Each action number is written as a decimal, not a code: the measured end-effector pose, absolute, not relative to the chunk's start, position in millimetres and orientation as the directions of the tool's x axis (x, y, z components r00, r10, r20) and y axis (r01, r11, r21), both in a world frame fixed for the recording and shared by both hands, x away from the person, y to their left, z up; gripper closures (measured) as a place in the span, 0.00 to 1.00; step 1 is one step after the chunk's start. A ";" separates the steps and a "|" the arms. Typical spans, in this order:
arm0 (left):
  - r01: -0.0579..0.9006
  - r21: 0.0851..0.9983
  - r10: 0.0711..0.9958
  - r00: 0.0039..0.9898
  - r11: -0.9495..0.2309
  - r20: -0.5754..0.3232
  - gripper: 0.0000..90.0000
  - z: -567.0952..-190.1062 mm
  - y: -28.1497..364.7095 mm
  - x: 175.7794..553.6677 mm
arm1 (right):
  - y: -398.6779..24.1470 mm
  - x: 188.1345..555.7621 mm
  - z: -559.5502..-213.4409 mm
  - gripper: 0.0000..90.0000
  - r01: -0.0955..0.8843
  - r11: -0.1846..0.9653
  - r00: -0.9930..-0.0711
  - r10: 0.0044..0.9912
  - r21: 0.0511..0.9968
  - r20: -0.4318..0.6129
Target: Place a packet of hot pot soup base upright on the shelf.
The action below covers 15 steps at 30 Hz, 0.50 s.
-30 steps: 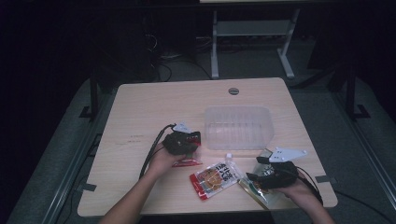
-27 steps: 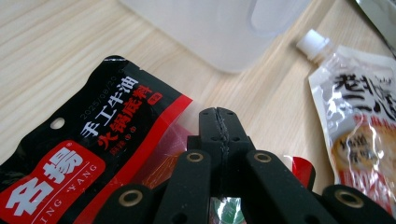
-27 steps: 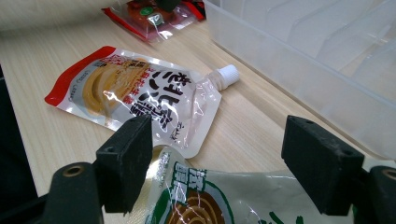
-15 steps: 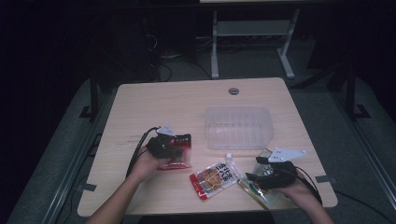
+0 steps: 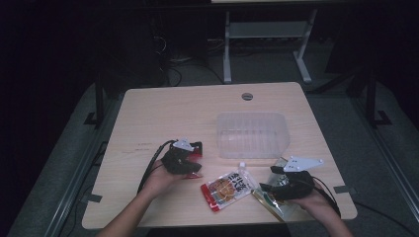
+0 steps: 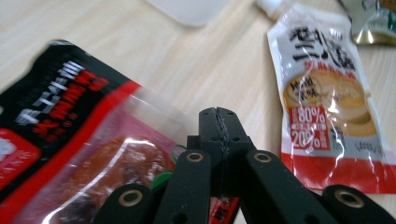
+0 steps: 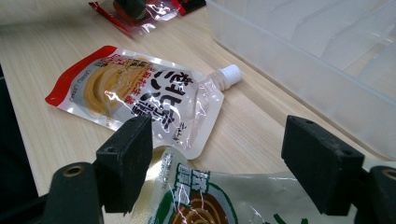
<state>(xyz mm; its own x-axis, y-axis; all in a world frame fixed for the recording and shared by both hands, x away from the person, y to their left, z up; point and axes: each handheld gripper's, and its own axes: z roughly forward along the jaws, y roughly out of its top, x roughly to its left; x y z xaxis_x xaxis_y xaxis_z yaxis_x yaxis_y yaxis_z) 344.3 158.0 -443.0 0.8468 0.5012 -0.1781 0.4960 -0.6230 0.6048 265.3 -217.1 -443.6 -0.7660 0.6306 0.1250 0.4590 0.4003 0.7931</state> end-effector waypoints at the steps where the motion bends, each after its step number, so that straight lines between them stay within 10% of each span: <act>1: 0.493 0.595 0.498 0.850 -0.635 -0.173 1.00 -443.6 158.9 342.5 | -218.2 265.5 -443.7 0.27 0.459 0.399 -0.765 0.632 0.794 0.125; 15: 0.504 0.567 0.510 0.844 -0.651 -0.164 1.00 -442.5 177.5 330.3 | -216.3 265.8 -444.3 0.27 0.462 0.401 -0.766 0.630 0.791 0.128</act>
<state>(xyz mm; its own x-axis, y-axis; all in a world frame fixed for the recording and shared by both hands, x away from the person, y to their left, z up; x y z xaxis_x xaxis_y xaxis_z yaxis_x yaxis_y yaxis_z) 330.3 177.5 -442.5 0.8442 0.5102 -0.1645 0.5041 -0.6512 0.5673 265.8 -216.3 -444.3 -0.7660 0.6300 0.1282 0.4624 0.4014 0.7906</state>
